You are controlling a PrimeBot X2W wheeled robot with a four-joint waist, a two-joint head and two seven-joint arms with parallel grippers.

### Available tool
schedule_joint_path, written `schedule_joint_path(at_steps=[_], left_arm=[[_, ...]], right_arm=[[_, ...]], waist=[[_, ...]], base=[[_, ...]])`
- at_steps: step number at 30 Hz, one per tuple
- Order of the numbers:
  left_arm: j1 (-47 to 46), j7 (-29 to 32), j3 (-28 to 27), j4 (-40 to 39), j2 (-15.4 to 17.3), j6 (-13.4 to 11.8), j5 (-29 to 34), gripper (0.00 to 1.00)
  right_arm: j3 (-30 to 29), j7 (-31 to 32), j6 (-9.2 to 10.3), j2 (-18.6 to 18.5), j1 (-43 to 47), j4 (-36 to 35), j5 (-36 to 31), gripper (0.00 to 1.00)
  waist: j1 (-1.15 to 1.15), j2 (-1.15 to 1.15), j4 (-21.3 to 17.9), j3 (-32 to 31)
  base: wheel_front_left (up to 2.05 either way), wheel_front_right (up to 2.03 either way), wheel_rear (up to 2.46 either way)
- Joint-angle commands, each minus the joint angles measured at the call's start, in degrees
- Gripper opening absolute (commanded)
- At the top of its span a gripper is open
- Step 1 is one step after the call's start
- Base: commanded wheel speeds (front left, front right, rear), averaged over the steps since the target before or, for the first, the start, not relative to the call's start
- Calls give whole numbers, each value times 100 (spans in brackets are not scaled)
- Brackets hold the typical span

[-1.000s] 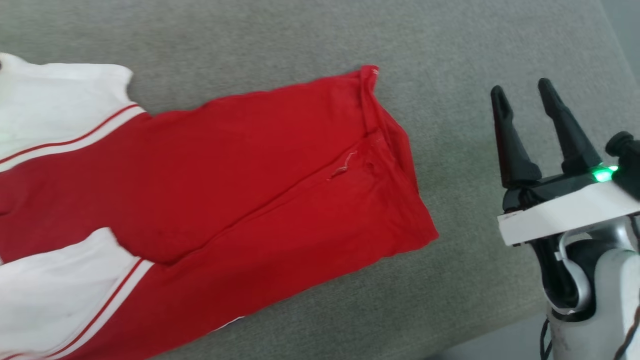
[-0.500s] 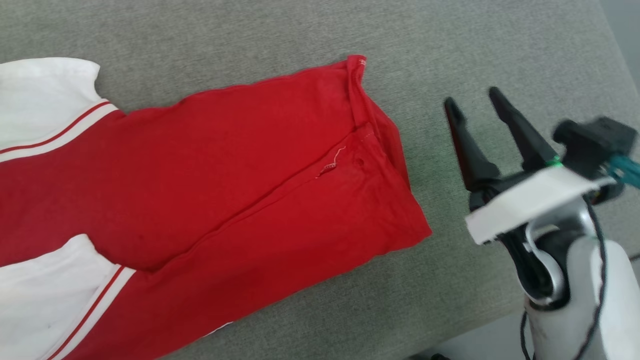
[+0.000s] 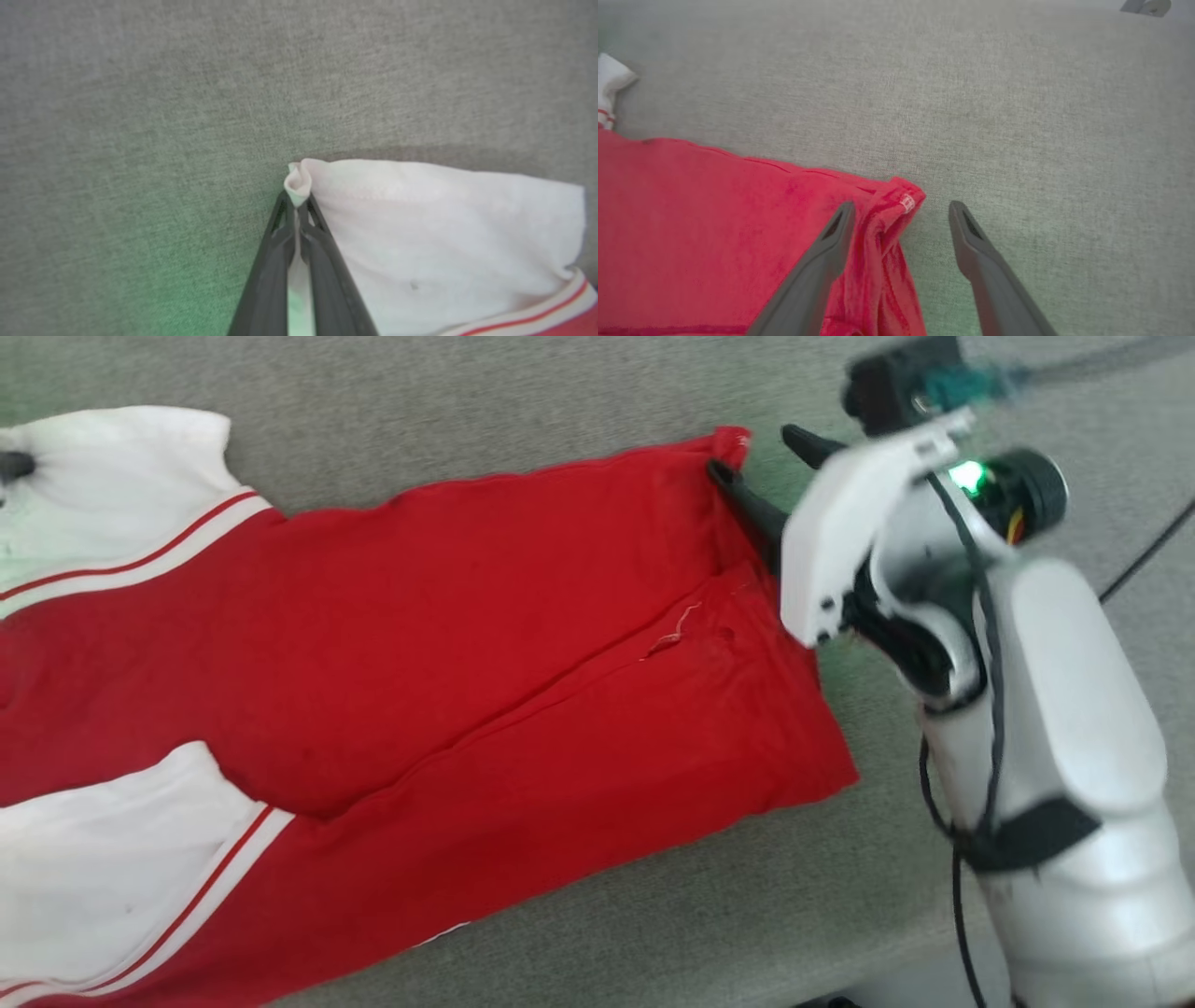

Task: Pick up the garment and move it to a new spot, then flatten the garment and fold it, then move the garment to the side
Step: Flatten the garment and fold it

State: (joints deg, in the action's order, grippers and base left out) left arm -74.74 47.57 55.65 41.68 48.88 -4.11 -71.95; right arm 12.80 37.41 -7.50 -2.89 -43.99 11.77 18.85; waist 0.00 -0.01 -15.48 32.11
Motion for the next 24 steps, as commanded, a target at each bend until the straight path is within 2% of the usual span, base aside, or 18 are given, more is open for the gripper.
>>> schedule_joint_path(at_steps=[1, 9, 11, 17, 24], left_arm=[[326, 20, 202, 32, -278, 9, 21, 0], [255, -104, 222, -43, -488, 92, 60, 0], [242, -160, 215, -49, -529, 136, 57, 0], [176, -542, 86, -27, -600, 258, 80, 0], [77, -845, -1, -173, -616, 554, 87, 0]], right_arm=[[18, 165, 3, -2, -189, 210, 54, 100], [376, 1400, 3, 4, -1044, 1664, 121, 100], [542, 1704, 2, 29, -1117, 1865, 160, 0], [483, 1795, 3, -133, -1191, 1893, 165, 0], [361, 1377, 3, -537, -947, 1461, 239, 0]], waist=[[0, 1, 61, 21], [0, 1, 297, 38], [0, 1, 357, 20], [0, 1, 569, -150], [0, 1, 880, -539]], base=[[0, 0, 0], [0, 0, 0], [0, 0, 0], [0, 0, 0], [0, 0, 0]])
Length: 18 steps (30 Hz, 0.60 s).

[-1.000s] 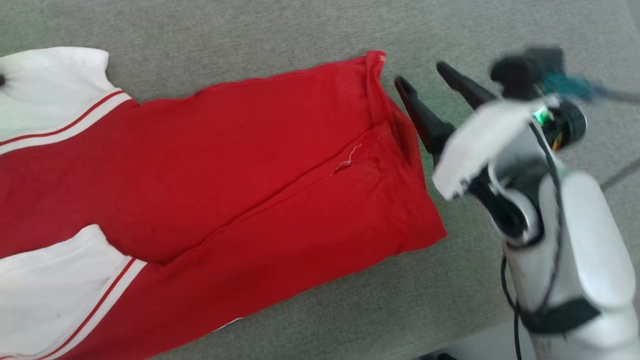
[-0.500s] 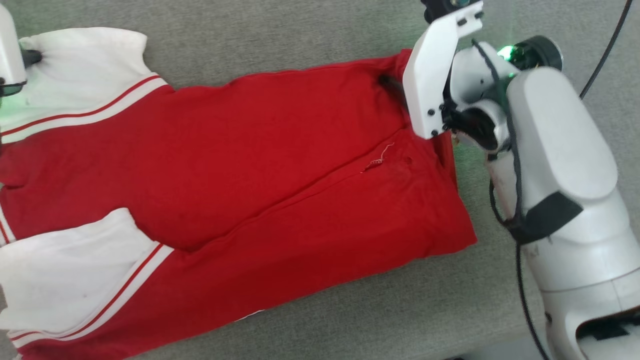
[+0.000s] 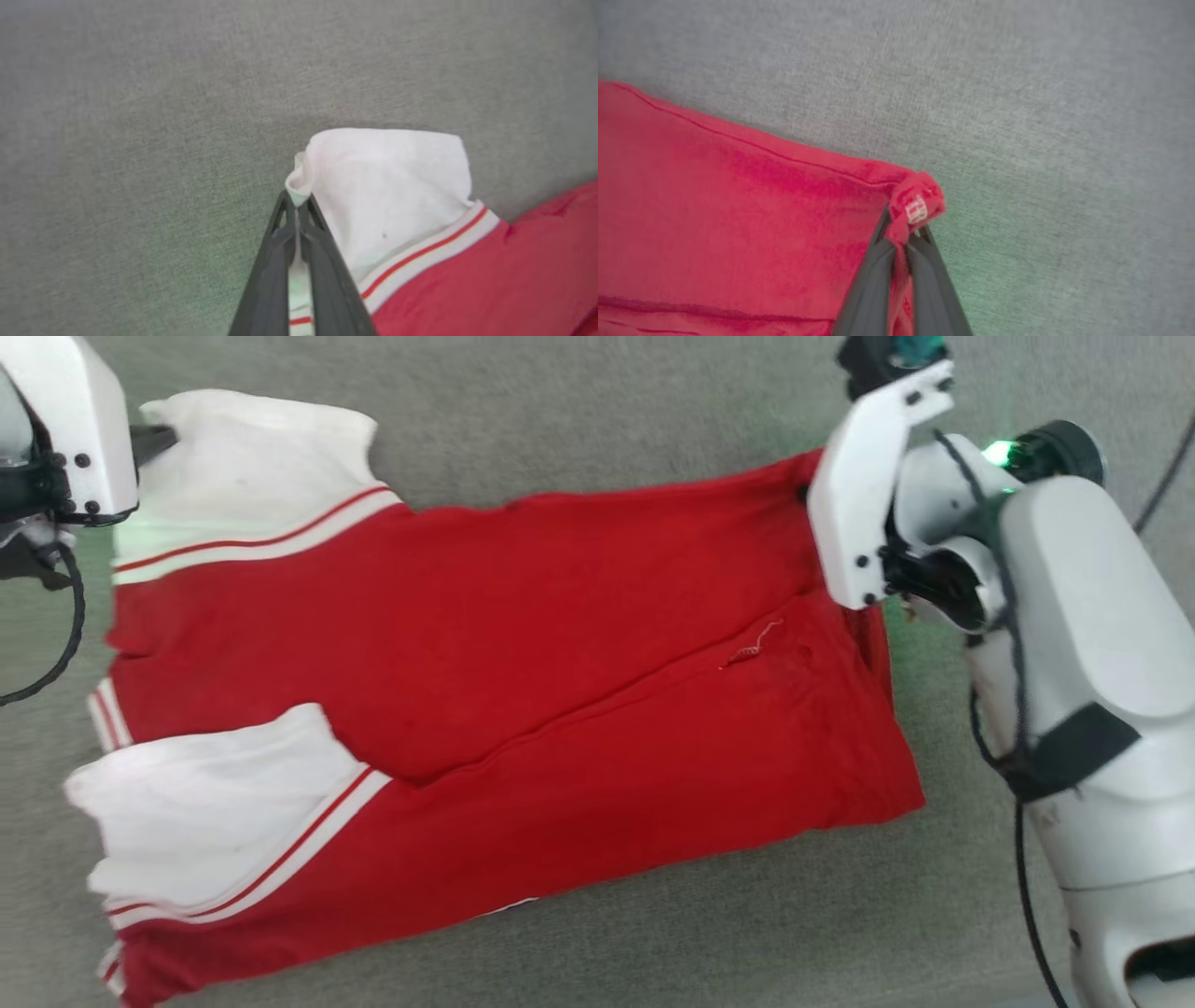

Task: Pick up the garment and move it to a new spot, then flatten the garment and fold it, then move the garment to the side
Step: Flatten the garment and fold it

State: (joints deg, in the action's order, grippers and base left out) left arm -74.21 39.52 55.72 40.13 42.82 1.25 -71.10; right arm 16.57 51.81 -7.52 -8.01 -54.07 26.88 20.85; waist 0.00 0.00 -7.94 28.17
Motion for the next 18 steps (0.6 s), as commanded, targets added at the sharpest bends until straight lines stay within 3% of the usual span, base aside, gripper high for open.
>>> schedule_joint_path(at_steps=[1, 8, 14, 18], left_arm=[[39, -57, -12, -61, 10, 63, -4, 0], [198, 38, 4, -635, 223, 146, -74, 0], [477, 173, 29, -1404, 496, -93, -191, 0], [887, 267, 45, -2342, 859, -462, -296, 0]], right_arm=[[-36, -110, 6, -83, 123, -111, 47, 0], [-117, -260, 7, -525, 691, -733, 230, 0], [-206, -164, 6, -810, 1245, -1449, 325, 0], [-273, 18, 6, -1045, 1807, -2165, 521, 0]], waist=[[0, 0, 166, -206], [0, 0, 406, -639], [0, 0, 548, -910], [0, 0, 639, -1058]], base=[[0, 0, 0], [0, 0, 0], [0, 0, 0], [0, 0, 0]])
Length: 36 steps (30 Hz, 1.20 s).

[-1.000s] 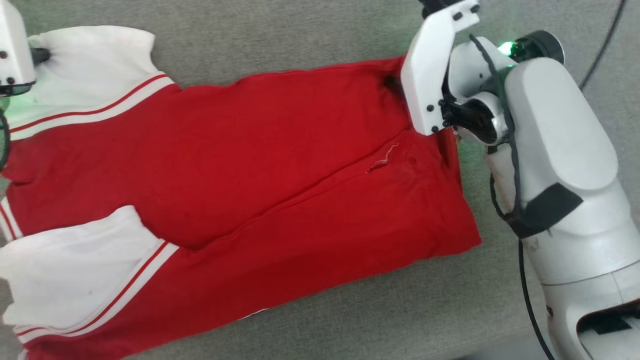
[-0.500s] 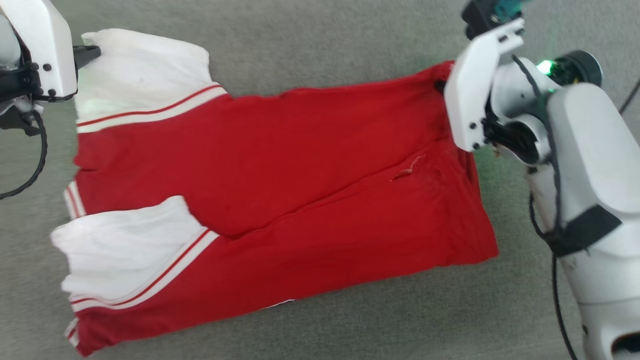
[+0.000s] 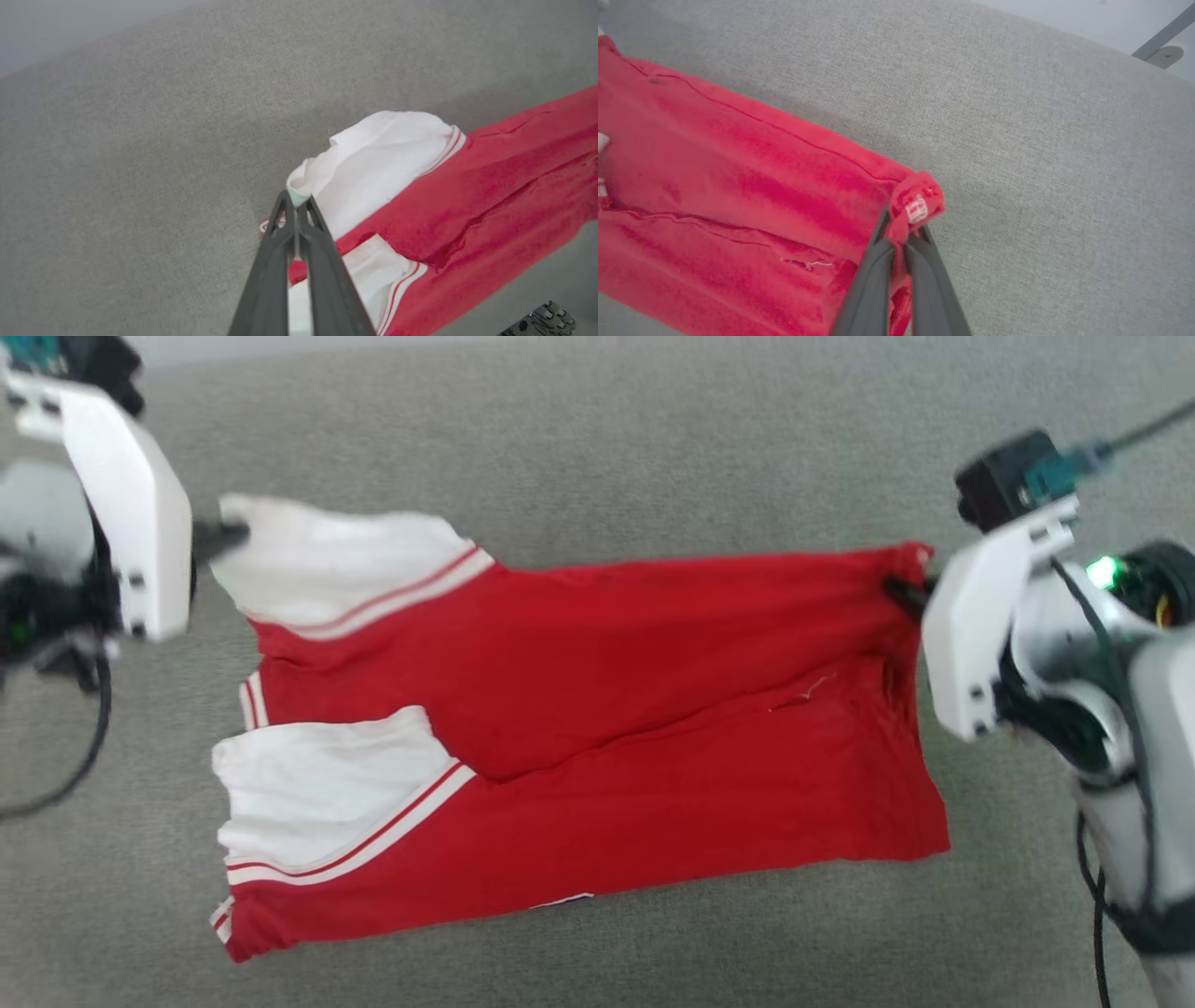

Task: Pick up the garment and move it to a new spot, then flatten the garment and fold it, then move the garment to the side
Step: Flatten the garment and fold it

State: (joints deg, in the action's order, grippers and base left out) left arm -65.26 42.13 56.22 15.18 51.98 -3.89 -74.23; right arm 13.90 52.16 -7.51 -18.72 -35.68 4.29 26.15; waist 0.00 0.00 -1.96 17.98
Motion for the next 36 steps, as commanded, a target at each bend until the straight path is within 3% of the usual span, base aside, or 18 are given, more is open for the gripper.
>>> schedule_joint_path(at_steps=[1, 9, 13, 15, 18, 19, 20, 21, 22, 27, 36], left_arm=[[112, 20, -2, -117, 68, -77, -18, 0], [1294, -129, 125, -2392, 1116, -1316, -273, 0], [1949, -417, 251, -3025, 1329, -1747, -506, 0], [2215, -553, 328, -3068, 1302, -1837, -616, 0], [2496, -733, 414, -2783, 1157, -1841, -696, 0], [2546, -821, 410, -2654, 1058, -1774, -722, 36], [2598, -904, 392, -2487, 951, -1711, -795, 48], [2627, -971, 407, -2350, 887, -1628, -777, 69], [2644, -1089, 375, -2196, 829, -1560, -762, 100], [2762, -1664, 169, -1824, 653, -1277, -854, 100], [3158, -3357, -287, -2105, 853, -853, -503, 100]], right_arm=[[-37, 34, 5, -43, 114, -96, 55, 0], [-550, 471, 5, -237, 1407, -1280, 276, 0], [-772, 621, 5, -87, 1920, -1505, 272, 0], [-804, 626, 5, -34, 2077, -1474, 217, 0], [-716, 516, 5, 81, 2128, -1316, 245, 0], [-684, 482, 5, 90, 2101, -1220, 217, 13], [-641, 437, 5, 125, 2065, -1128, 210, 35], [-594, 378, 4, 146, 1999, -1045, 190, 83], [-555, 329, 4, 174, 1948, -975, 187, 100], [-496, 267, 4, 237, 1887, -884, 327, 100], [-1114, 545, 4, 177, 2140, -1346, 456, 100]], waist=[[0, 0, 56, -58], [0, 0, 145, -121], [0, 0, 162, -85], [0, 0, 170, -64], [0, 0, 176, -23], [0, 0, 180, -14], [0, 0, 182, -9], [0, 0, 184, -6], [0, 0, 184, -5], [0, 0, 200, -48], [0, 0, 283, -138]], base=[[0, 0, 0], [0, 0, 0], [0, 0, 0], [0, 0, 0], [0, 0, 0], [0, 0, 0], [0, 0, 0], [0, 0, 0], [0, 0, 0], [0, 0, 0], [0, 0, 0]])
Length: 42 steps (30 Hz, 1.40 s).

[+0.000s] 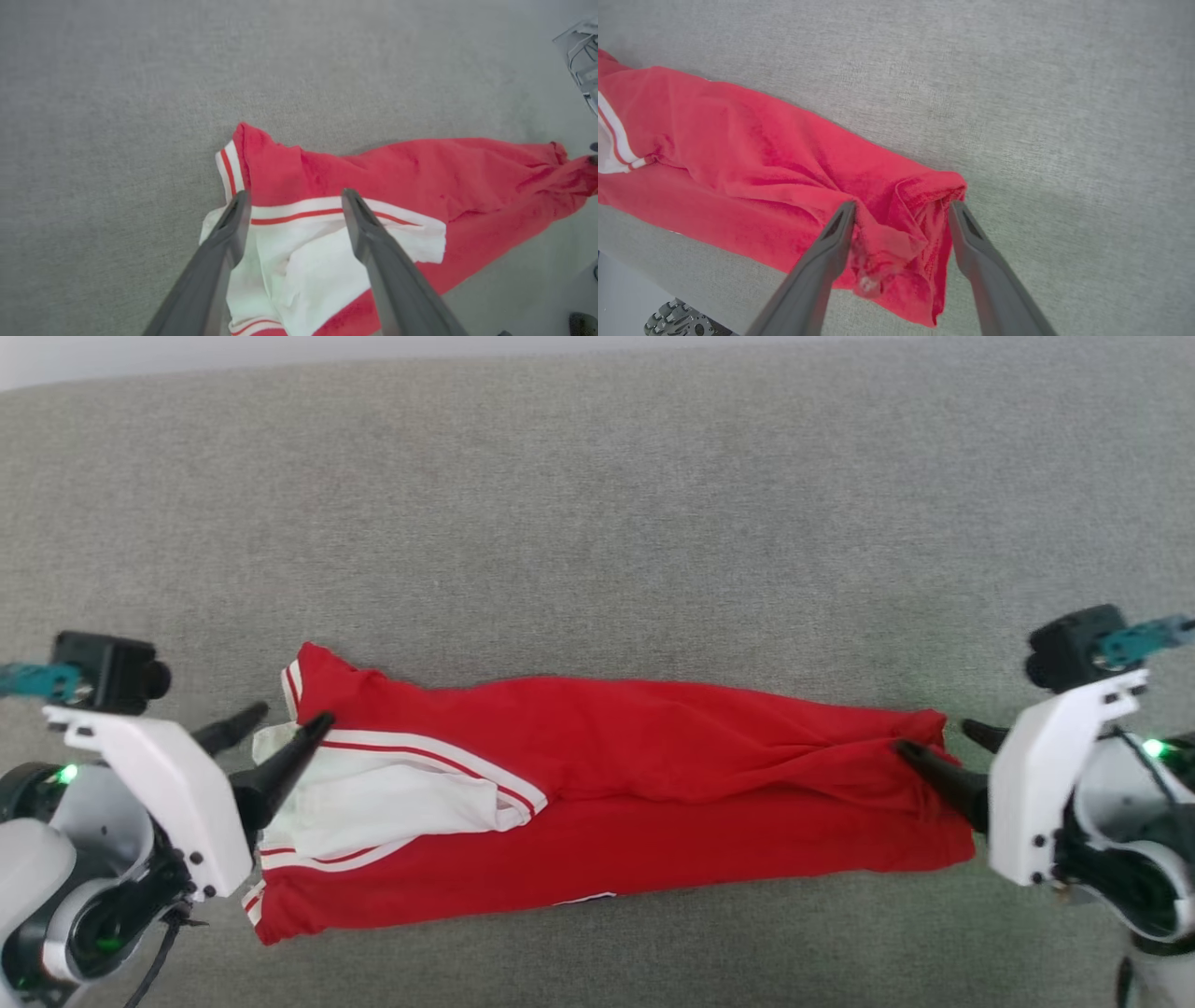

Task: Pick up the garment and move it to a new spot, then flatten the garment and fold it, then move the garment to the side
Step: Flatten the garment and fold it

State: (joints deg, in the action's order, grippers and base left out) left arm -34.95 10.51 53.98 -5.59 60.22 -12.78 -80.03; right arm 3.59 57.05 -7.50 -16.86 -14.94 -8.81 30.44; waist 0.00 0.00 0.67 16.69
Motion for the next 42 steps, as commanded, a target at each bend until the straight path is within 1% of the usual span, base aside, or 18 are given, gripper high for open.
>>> schedule_joint_path(at_steps=[1, 7, 12, 15, 18, 20, 24, 29, 31, 36, 40, 41, 42], left_arm=[[190, -392, -108, -56, 46, 66, 93, 100], [540, -1501, -312, -145, 95, 167, 373, 100], [806, -2294, -484, -101, 68, 118, 581, 100], [994, -2503, -677, -55, -15, 67, 736, 100], [1236, -2567, -1049, 23, -199, 7, 852, 100], [1449, -2568, -1524, 74, -433, -8, 1012, 100], [2104, -2572, -2410, 198, -918, 151, 1471, 100], [2896, -2574, -3382, 384, -1571, 520, 2012, 100], [3118, -2574, -3726, 439, -1836, 671, 2250, 100], [3550, -2575, -4362, 623, -2407, 1077, 2641, 100], [3773, -2574, -4777, 712, -2776, 1343, 3001, 100], [3814, -2574, -4871, 715, -2869, 1414, 3047, 100], [3867, -2574, -4957, 727, -2955, 1468, 3120, 100]], right_arm=[[-152, 106, 3, -24, 103, -97, 40, 100], [-705, 314, 3, 47, 304, -411, -18, 100], [-1035, 509, 3, 146, 534, -600, -105, 100], [-1138, 563, 3, 210, 626, -582, -93, 100], [-1189, 560, 3, 229, 713, -421, -105, 100], [-1213, 484, 3, 246, 700, -262, -85, 100], [-1142, 387, 3, 198, 658, 119, -61, 100], [-911, 224, 3, 78, 511, 712, 11, 100], [-717, 157, 3, 34, 446, 995, 72, 100], [-251, -15, 2, 24, 294, 1760, 266, 100], [181, 133, -14, 54, 274, 2260, 567, 100], [296, 235, -19, 73, 295, 2344, 676, 45], [390, 292, -21, 65, 304, 2385, 766, 13]], waist=[[0, 0, 40, -15], [0, 0, 154, -31], [0, 0, 254, -47], [0, 0, 312, -49], [0, 0, 394, -56], [0, 0, 453, -58], [0, 0, 559, -64], [0, 0, 685, -77], [0, 0, 726, -86], [0, 0, 860, -147], [0, 0, 971, -220], [0, 0, 994, -241], [0, 0, 1026, -267]], base=[[0, 0, 0], [0, 0, 0], [0, 0, 0], [0, 0, 0], [0, 0, 0], [0, 0, 0], [0, 0, 0], [0, 0, 0], [0, 0, 0], [0, 0, 0], [0, 0, 0], [0, 0, 0], [0, 0, 0]])
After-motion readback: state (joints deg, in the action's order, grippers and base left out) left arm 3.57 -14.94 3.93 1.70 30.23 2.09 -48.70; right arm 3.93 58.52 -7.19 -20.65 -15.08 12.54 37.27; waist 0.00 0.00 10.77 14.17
